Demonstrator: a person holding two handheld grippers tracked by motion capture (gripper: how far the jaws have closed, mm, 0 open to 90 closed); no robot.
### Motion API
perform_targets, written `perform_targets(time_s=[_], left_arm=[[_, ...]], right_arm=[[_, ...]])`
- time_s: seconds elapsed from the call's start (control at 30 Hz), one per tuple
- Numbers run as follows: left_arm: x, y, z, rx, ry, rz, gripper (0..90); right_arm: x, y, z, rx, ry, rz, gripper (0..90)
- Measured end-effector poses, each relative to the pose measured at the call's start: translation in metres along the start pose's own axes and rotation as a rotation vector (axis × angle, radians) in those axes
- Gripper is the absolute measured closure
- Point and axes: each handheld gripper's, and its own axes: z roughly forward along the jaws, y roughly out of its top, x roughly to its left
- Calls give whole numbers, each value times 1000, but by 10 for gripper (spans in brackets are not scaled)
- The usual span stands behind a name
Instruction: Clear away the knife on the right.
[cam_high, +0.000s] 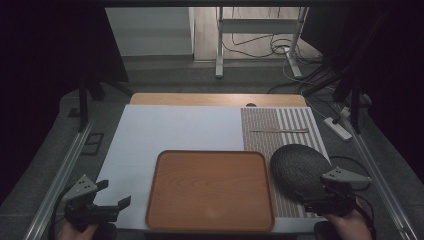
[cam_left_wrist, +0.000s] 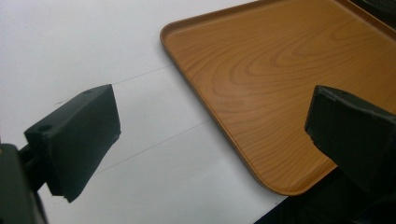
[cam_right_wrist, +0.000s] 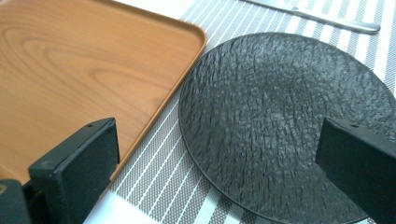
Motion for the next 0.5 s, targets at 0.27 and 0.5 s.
perform_targets(time_s=[0.27,0.5], left_arm=[[0,0,0,4,1,-3,35],[0,0,0,5,0,-5,34]], right_arm=[[1,5,2,-14,-4,-5,1],[1,8,7,0,-2,-25,2]])
